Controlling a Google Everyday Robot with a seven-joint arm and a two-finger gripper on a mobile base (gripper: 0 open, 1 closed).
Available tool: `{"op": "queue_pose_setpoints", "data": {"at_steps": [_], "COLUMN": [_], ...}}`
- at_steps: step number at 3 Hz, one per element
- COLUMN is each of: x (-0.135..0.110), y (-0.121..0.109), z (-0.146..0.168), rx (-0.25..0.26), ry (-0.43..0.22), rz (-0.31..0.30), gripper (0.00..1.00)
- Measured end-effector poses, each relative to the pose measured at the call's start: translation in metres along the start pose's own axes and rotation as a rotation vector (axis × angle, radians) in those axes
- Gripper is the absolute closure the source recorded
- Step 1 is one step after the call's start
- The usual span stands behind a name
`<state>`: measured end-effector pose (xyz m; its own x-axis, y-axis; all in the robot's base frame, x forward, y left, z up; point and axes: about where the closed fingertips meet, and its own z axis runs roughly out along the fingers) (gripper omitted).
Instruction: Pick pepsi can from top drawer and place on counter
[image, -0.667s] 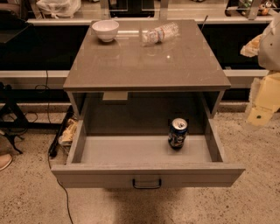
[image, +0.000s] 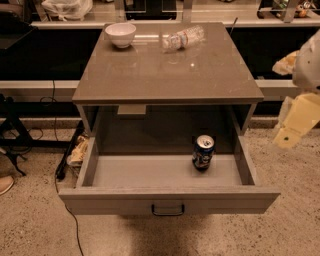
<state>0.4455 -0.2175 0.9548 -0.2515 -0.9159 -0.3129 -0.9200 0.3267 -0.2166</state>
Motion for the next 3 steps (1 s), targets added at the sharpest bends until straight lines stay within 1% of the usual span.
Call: {"op": "queue_pose_setpoints", "data": {"at_steps": [1, 2, 3], "x": [0.029, 0.041, 0.039], "y": [-0.008, -0.025, -0.029], "z": [0.067, 0.133, 0.155], "rx": [-0.052, -0.072, -0.108], "ry": [-0.192, -0.432, -0.514], "rz": [0.117, 0.221, 0.287], "gripper": [0.0, 0.0, 0.0]}}
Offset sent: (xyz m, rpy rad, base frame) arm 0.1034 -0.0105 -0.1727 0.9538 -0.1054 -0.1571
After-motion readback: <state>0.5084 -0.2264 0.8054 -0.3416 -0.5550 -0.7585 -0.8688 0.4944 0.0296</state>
